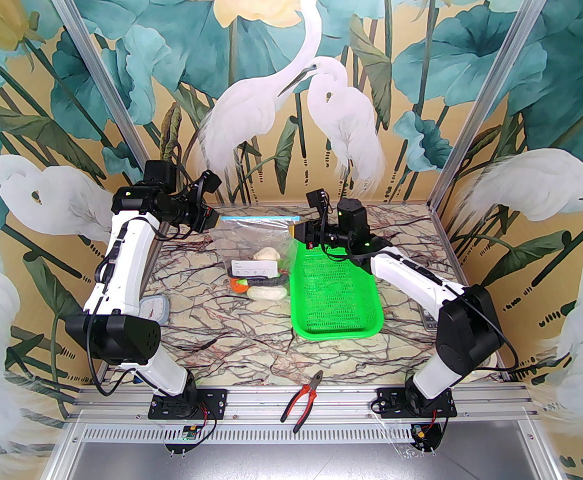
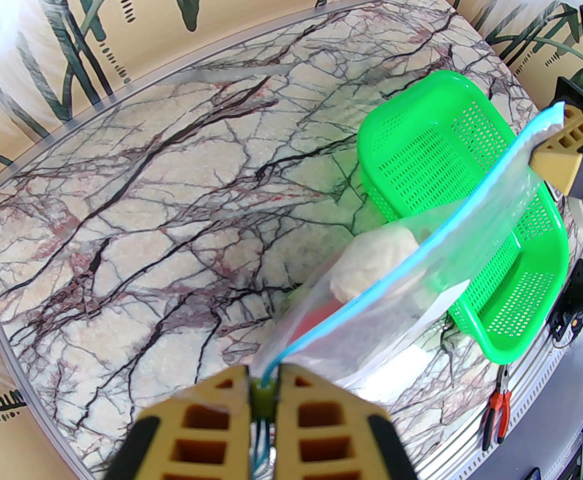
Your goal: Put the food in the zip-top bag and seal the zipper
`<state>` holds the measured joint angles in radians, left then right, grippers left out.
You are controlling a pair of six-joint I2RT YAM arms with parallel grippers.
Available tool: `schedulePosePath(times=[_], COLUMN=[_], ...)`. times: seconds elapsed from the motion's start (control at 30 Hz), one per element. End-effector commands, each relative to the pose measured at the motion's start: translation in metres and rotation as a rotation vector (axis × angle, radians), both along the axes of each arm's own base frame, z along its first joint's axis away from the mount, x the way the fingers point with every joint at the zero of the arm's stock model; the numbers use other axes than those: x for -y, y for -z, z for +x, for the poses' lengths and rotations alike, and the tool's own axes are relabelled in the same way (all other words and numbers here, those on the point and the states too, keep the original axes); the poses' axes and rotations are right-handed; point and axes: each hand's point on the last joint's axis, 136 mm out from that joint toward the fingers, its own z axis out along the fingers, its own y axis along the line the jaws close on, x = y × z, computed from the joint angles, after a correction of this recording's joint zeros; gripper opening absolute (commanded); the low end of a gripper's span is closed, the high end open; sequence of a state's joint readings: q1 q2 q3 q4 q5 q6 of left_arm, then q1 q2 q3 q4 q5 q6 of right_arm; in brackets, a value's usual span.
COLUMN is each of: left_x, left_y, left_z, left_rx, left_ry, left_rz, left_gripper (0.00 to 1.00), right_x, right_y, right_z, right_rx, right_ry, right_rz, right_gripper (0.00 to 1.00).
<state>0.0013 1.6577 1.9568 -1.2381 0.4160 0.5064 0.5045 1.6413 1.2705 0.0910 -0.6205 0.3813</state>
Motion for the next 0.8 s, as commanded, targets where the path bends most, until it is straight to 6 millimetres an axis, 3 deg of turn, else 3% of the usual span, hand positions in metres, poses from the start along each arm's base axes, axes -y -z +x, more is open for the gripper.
schedulePosePath(times=[0.0,0.23,0.5,0.77], left_x=[-0.026,-0.023,-0.018,-0.024], left_y=[-0.009,-0.005,0.0,-0.011], left_z=[0.002,0.002,0.001,-0.005], left_rx=[0.039,0.04,0.078,0.158], left_ry=[-0.096,-0.082,-0.094,-0.207], left_rz=[0.051,0.036,-0.017,-0.062], left_gripper=[0.0,0.0,0.0,0.0], right_x=[0.014,0.011,-0.018,-0.042], right_y=[-0.012,-0.013,-0.027,-0.029], right_z=[0.007,0.008,0.004,-0.006], right_rx=[-0.001,-0.016,0.005,-0.001], right_ry=[0.062,0.057,0.001,-0.048], right_rz=[0.002,0.025,0.057,0.032], right_gripper=[0.0,0.0,0.0,0.0])
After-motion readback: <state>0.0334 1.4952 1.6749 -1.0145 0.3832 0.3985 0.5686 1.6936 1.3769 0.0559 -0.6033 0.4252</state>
